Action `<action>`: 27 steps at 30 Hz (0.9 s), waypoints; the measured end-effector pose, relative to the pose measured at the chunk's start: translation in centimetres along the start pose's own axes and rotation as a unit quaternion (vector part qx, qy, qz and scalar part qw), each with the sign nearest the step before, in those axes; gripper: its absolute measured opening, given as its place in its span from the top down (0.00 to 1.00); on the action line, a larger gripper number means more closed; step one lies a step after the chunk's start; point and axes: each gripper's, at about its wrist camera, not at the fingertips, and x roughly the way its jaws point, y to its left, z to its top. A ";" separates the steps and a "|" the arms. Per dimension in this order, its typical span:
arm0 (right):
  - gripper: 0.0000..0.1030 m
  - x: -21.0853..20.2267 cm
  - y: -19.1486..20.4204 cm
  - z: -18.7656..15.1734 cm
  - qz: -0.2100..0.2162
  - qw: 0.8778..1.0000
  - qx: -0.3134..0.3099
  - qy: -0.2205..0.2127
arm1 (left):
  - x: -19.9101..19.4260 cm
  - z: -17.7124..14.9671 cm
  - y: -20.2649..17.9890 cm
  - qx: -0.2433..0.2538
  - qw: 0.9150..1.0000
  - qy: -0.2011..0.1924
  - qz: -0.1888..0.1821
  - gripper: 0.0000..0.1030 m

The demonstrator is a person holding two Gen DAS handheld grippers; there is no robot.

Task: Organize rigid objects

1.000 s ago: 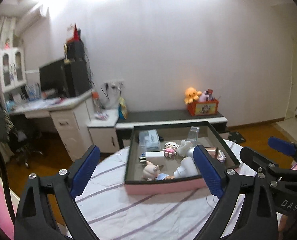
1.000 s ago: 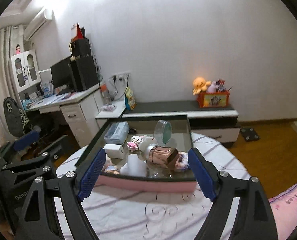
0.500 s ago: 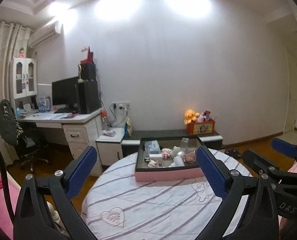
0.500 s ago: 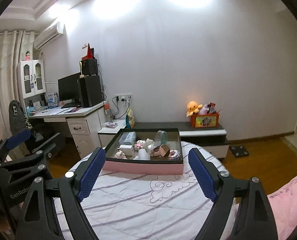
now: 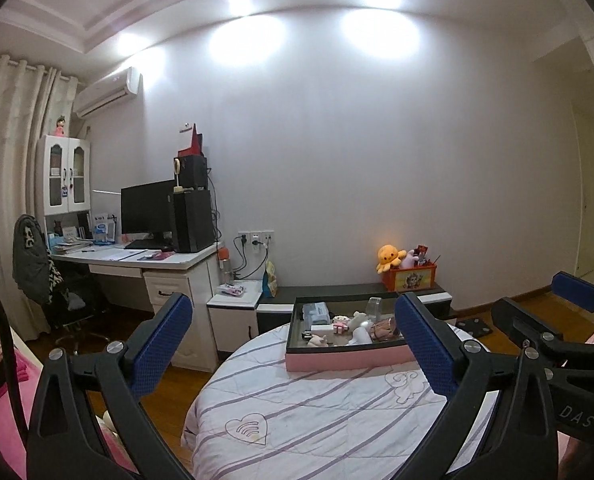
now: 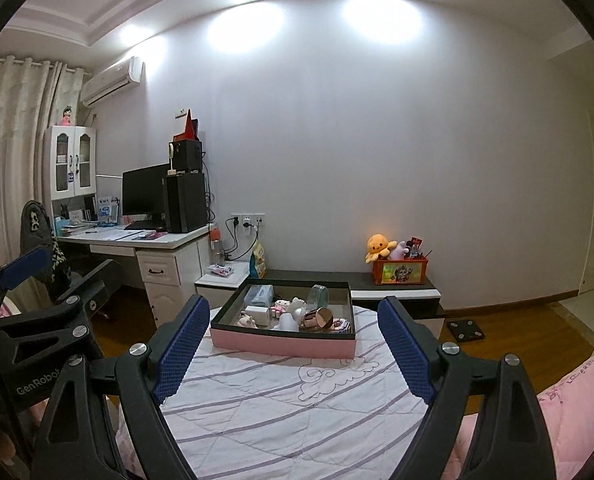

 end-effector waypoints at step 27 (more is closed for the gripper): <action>0.15 -1.8 0.1 0.3 -0.021 1.000 -0.002 -0.016 | -0.5 0.3 0.2 -0.002 1.000 -0.008 -0.012 0.00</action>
